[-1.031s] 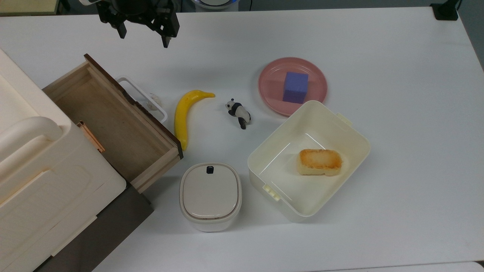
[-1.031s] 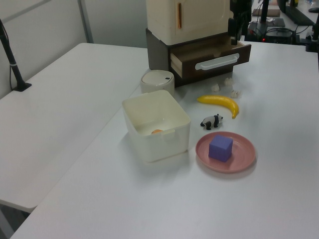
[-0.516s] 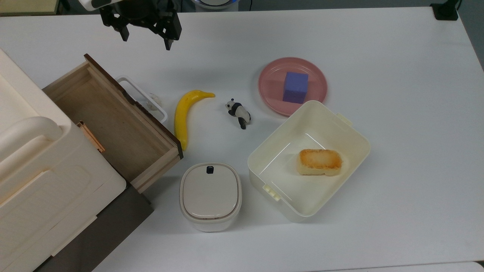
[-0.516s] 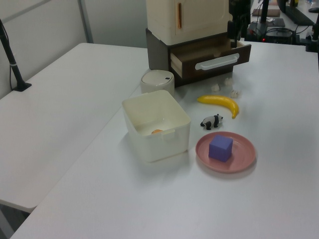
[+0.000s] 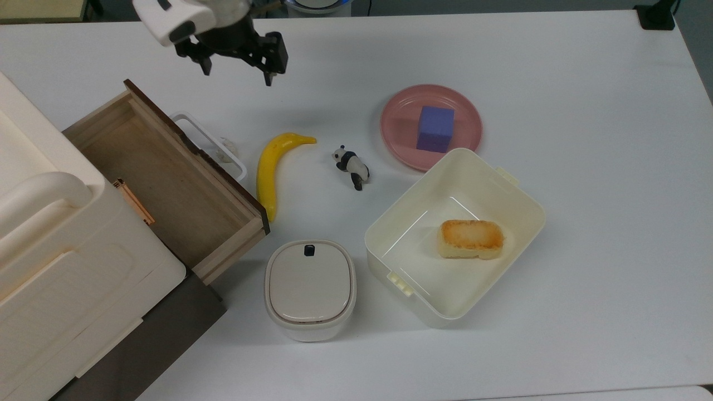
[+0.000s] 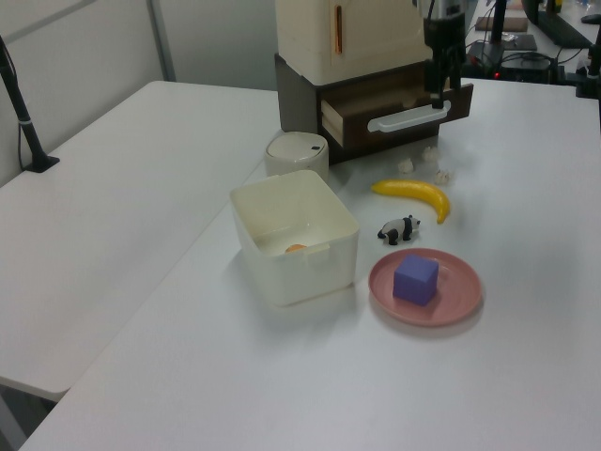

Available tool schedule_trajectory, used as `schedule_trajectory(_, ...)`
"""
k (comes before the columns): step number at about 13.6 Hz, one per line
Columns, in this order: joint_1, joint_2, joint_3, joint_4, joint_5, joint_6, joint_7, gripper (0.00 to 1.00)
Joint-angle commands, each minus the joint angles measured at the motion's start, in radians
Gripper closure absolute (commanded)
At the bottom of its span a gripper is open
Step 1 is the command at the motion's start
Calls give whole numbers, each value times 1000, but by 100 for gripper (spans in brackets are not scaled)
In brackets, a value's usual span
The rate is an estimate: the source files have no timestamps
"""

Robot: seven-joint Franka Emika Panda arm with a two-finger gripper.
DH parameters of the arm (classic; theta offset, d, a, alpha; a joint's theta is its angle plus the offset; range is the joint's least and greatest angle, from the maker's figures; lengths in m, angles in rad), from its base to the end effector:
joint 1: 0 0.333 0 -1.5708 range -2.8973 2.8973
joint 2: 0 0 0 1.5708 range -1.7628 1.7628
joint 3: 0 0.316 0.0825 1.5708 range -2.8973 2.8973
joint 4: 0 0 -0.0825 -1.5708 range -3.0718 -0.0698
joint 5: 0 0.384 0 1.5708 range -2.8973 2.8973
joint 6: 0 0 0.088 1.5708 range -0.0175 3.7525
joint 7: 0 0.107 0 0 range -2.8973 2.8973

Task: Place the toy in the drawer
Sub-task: 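Move the open gripper over the black-and-white panda toy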

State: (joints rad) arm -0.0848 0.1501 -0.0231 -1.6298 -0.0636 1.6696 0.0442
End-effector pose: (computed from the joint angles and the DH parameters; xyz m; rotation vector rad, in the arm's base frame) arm 0.5933 -0.0697 0.5183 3.0662 -0.2185 -0.1728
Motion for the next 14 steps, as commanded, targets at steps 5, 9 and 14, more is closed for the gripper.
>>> schedule_trajectory(5,97,-1,-5,-205,-5,159,6,0)
schedule_trajectory(9,140,37,-5,-200,-13,192,6,0)
schedule_trajectory(14,181,176,-5,-137,-22,289,-295,0)
